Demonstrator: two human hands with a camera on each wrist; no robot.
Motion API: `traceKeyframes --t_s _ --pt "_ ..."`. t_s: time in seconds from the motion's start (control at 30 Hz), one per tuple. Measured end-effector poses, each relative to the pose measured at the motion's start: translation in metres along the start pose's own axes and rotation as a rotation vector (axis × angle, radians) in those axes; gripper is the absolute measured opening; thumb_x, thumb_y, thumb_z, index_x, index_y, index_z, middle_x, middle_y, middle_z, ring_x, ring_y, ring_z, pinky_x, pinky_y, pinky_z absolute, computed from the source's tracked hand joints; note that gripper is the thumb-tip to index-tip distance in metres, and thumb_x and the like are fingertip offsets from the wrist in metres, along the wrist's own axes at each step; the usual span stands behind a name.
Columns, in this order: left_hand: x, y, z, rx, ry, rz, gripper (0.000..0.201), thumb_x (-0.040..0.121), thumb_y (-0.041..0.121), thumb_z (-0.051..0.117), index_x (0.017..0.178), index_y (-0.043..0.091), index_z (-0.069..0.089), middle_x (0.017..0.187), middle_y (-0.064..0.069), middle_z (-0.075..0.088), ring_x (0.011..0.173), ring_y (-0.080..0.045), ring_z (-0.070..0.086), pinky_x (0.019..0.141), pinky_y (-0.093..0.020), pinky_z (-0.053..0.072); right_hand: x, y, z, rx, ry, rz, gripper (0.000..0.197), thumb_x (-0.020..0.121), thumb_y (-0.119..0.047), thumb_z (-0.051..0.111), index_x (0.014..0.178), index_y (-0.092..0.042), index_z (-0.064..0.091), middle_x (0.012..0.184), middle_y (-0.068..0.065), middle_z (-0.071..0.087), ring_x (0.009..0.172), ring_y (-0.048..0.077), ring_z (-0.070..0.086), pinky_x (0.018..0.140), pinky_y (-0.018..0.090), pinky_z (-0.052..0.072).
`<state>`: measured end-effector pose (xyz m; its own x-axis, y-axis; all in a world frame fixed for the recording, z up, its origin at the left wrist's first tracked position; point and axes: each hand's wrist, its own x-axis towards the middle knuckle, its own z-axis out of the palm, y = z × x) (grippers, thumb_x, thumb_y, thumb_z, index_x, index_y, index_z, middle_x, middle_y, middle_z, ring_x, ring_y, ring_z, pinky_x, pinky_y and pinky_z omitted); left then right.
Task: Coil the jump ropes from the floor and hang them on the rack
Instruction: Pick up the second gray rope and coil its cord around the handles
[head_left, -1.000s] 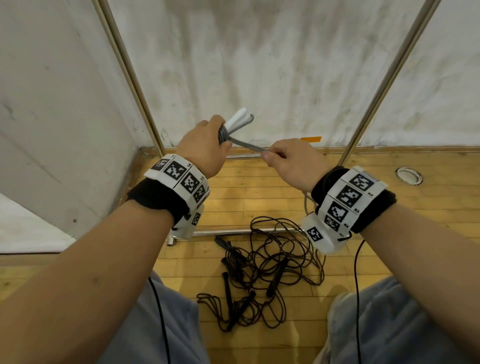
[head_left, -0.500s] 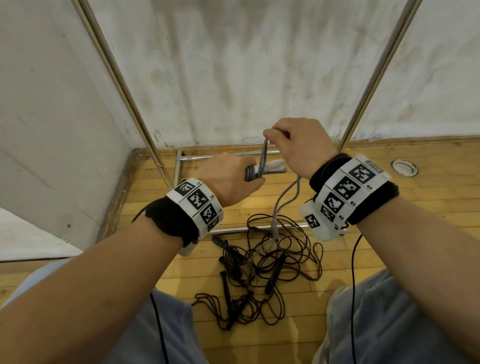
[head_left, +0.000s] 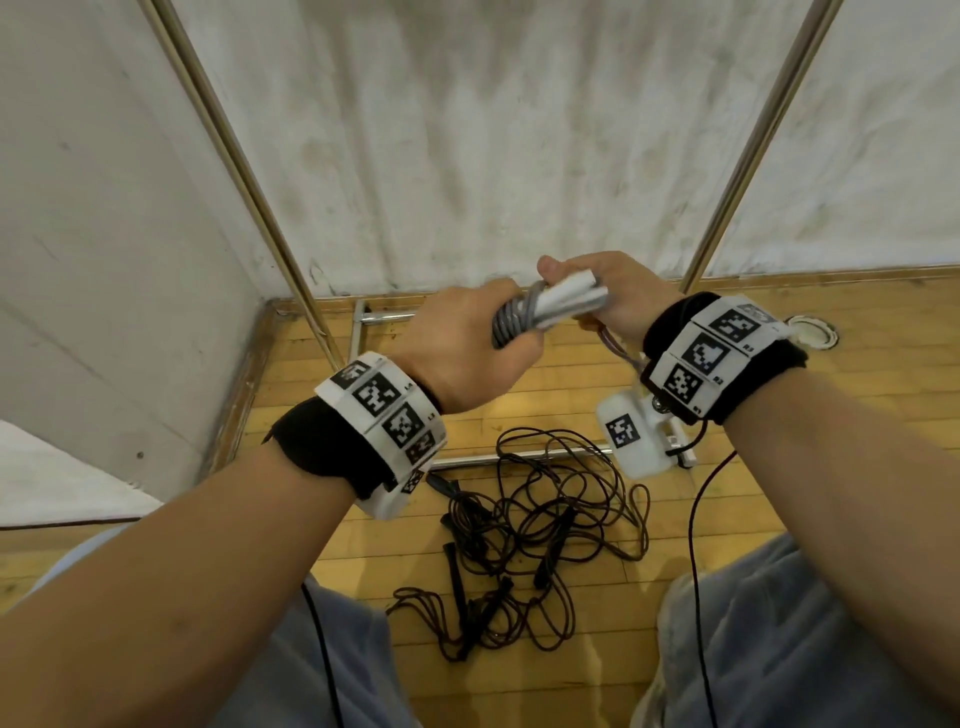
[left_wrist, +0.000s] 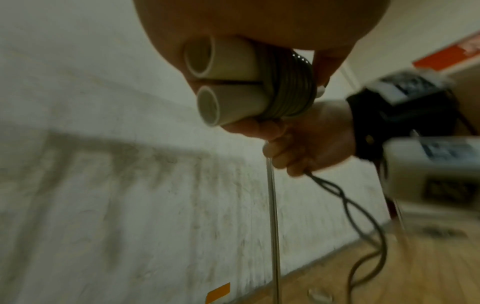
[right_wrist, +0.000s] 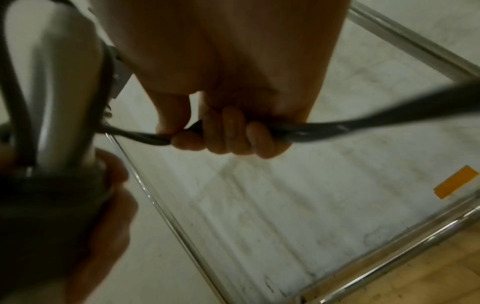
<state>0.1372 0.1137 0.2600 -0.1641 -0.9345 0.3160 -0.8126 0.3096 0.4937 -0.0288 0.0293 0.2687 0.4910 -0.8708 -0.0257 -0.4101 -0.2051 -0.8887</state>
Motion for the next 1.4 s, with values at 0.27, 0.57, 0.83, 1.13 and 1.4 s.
traceKeyframes --t_s 0.27,0.57,0.83,1.13,1.4 --pt "0.013 -0.004 -0.02 -0.351 0.251 -0.289 0.022 0.084 0.036 0.052 0.091 0.015 0.057 0.077 -0.009 0.066 0.064 -0.029 0.063 0.059 -0.045 0.053 -0.005 -0.005 0.046 0.067 0.135 -0.168 0.028 0.099 -0.024 0.042 0.075 -0.02 0.057 0.055 -0.008 0.041 0.044 0.003 0.033 0.046 0.018 0.028" --pt "0.011 -0.009 -0.019 -0.332 0.225 -0.241 0.033 0.086 0.034 0.051 0.118 0.024 0.052 0.084 -0.001 0.067 0.069 -0.025 0.063 0.068 -0.044 0.054 -0.012 -0.007 0.054 -0.238 -0.05 -0.005 0.021 0.099 -0.024 0.04 0.088 -0.018 0.057 0.076 0.001 0.06 0.07 0.017 0.057 0.061 0.027 0.041" --pt "0.016 -0.023 -0.027 -0.24 0.308 -0.271 0.026 0.089 0.034 0.052 0.114 0.029 0.051 0.08 0.002 0.066 0.066 -0.019 0.062 0.062 -0.038 0.054 -0.012 0.001 0.056 -0.01 0.086 -0.037 0.019 0.098 -0.027 0.044 0.082 -0.022 0.053 0.063 -0.007 0.043 0.052 0.01 0.038 0.054 0.027 0.032" --pt "0.017 -0.057 -0.021 0.236 0.091 -0.273 0.024 0.093 0.034 0.052 0.106 0.02 0.038 0.073 0.007 0.045 0.061 -0.014 0.051 0.049 -0.028 0.038 -0.015 -0.003 0.047 -0.427 0.052 -0.126 0.033 0.092 -0.029 0.053 0.062 -0.023 0.041 0.062 -0.004 0.042 0.057 0.011 0.04 0.052 0.025 0.027" --pt "0.015 -0.052 0.003 0.378 -0.152 -0.251 0.022 0.093 0.037 0.052 0.098 0.026 0.034 0.07 0.007 0.047 0.057 -0.013 0.046 0.048 -0.028 0.031 -0.02 -0.014 0.042 -0.601 0.004 -0.278 0.021 0.097 -0.025 0.044 0.078 -0.018 0.05 0.064 -0.007 0.044 0.06 0.012 0.043 0.054 0.024 0.029"
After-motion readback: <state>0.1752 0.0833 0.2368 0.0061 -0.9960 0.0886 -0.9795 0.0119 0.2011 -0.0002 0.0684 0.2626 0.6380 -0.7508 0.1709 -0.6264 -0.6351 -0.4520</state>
